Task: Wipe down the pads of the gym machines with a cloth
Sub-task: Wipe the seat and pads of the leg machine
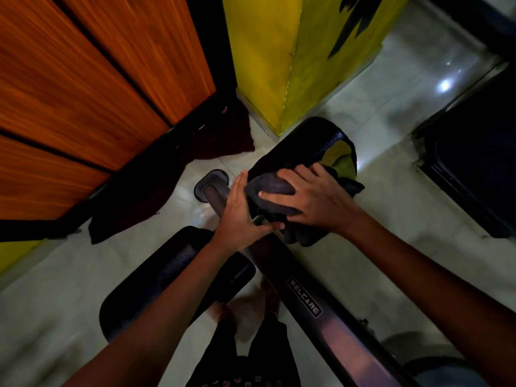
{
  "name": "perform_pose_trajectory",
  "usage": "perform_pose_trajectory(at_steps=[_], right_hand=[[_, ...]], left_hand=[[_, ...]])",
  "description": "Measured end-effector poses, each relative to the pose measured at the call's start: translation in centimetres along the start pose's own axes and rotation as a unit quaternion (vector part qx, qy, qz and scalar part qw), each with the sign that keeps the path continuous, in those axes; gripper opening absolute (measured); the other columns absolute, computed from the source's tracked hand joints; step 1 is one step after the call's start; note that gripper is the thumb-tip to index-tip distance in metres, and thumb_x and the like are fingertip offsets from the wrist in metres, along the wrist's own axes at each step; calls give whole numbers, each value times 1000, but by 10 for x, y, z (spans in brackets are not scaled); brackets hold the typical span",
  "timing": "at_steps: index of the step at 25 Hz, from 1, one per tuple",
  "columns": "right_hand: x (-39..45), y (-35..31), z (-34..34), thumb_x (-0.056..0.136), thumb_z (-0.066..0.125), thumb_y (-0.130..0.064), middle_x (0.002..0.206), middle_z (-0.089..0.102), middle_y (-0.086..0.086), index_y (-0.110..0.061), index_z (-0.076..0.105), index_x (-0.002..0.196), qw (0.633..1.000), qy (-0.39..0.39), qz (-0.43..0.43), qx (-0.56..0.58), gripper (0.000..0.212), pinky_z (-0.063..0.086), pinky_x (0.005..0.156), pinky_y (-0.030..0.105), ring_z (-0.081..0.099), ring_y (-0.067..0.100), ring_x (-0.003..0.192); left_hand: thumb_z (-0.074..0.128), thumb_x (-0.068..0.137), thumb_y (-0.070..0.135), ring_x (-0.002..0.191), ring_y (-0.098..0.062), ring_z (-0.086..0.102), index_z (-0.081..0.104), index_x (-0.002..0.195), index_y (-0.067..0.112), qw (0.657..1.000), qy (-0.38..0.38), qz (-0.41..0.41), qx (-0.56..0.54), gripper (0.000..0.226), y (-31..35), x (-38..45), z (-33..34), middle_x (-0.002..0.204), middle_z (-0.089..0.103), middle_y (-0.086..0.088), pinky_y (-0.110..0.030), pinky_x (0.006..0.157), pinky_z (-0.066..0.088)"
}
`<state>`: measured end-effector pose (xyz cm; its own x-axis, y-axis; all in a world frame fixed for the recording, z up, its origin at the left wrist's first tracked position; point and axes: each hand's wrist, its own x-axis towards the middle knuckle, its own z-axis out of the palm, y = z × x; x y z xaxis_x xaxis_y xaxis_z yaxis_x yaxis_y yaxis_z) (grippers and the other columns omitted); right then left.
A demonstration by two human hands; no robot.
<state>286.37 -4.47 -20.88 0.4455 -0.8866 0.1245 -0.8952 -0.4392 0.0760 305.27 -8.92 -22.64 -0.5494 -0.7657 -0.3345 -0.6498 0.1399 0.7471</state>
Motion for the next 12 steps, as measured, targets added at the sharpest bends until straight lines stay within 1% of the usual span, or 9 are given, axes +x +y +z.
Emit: perform_pose_trajectory(at_steps=[1,3,4,5,7,8,9,11,12], right_hand=[[2,13,-2,76,46,-48,112,58,15,-31,60,123,999,2,50,0,52,26,69,36,43,28,90],[5,19,-2,72,50,-44,106,58,15,-31,62,121,976,39,212,21,52,23,69,36,39,27,90],[6,13,-2,72,49,-43,105,58,15,-30,63,120,969,46,240,30,52,22,69,36,37,27,90],[7,3,0,73,46,-43,105,58,15,-30,63,120,975,41,213,36,51,23,70,37,36,27,90],[5,-8,-1,75,44,-43,107,58,15,-29,62,121,995,-4,97,36,51,28,71,37,41,28,90],[3,2,-3,74,43,-43,108,58,16,-30,62,121,996,-12,76,35,52,32,71,37,44,29,90],[2,18,-5,73,42,-44,108,57,18,-31,62,122,993,-12,106,43,55,36,73,38,48,31,91],[1,54,-10,72,36,-48,113,53,22,-32,59,126,957,-12,277,80,61,39,79,45,51,39,99],[1,69,-13,73,33,-50,117,50,23,-32,56,129,925,-20,367,92,63,37,83,46,48,41,103]], left_hand=[[77,65,49,146,-17,1,3,150,12,1000,-2,-2,0,119,0,-1,0,159,1,-4,-34,118,11],[71,65,58,145,-15,6,6,151,14,1000,3,-11,-13,116,3,-2,-1,158,6,-1,-34,118,14],[70,65,62,144,-15,12,12,150,14,999,14,-16,-28,114,4,-2,-3,157,13,-1,-35,117,18],[72,65,65,141,-17,20,20,147,13,998,30,-21,-45,111,4,0,-4,153,22,-2,-35,115,24],[70,58,69,132,-19,34,32,140,10,997,50,-25,-46,108,5,9,-11,142,35,-4,-39,109,33],[71,54,71,133,-21,34,30,141,10,998,40,-31,-26,115,5,15,-14,144,34,-6,-41,109,33],[74,52,71,138,-23,27,22,146,10,999,9,-43,1,124,5,21,-18,150,27,-7,-43,112,29],[76,57,64,144,-24,14,6,151,12,994,-66,-77,30,127,6,29,-22,158,12,-7,-45,117,20],[77,61,59,144,-25,16,6,151,14,993,-87,-82,16,123,8,30,-23,157,14,-8,-44,117,21]])
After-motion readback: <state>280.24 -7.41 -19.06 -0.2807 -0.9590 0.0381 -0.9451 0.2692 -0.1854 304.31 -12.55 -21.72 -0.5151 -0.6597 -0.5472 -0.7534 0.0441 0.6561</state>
